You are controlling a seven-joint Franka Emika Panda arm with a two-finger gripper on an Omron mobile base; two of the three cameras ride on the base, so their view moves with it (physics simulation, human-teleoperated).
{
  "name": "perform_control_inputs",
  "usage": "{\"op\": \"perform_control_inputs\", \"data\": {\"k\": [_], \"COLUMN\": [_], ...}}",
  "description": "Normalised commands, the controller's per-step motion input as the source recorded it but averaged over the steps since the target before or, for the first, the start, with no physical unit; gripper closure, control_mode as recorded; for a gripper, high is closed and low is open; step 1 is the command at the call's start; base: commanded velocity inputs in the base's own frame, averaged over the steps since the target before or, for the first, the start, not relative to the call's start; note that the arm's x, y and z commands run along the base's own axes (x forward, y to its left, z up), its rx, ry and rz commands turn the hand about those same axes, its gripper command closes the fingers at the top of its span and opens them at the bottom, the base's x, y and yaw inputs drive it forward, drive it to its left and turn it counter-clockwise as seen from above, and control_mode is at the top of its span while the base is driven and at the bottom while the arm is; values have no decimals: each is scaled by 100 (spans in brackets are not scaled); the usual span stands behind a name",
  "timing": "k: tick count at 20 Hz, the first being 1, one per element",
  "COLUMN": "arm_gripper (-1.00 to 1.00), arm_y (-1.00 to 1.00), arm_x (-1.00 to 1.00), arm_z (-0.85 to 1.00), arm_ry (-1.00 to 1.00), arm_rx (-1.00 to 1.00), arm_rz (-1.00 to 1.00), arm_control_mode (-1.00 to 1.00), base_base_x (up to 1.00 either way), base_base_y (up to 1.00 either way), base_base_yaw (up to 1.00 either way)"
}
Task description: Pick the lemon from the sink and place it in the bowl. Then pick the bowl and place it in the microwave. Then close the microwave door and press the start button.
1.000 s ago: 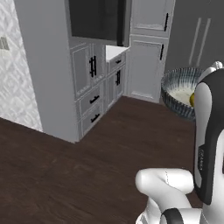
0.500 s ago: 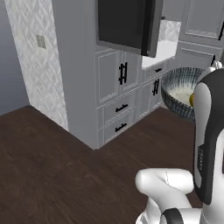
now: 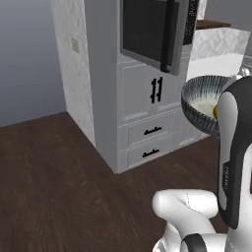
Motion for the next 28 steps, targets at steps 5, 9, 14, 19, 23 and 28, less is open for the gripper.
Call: {"op": "perform_control_inputs", "data": {"k": [5, 9, 14, 19, 23, 28], "arm_gripper": [100, 100, 100, 100, 100, 100], "arm_y": [0, 0, 0, 0, 0, 0], "arm_x": [0, 0, 0, 0, 0, 0], "arm_z": [0, 0, 0, 0, 0, 0], "arm_ry": [0, 0, 0, 0, 0, 0], "arm_rx": [0, 0, 0, 0, 0, 0], "arm_rz": [0, 0, 0, 0, 0, 0], "arm_control_mode": [100, 100, 100, 100, 100, 100], "base_base_x": [-29, -26, -15, 7, 20, 86], "base_base_y": [-100, -100, -100, -94, -97, -88], "base_base_yaw": [48, 48, 46, 28, 27, 35]}}
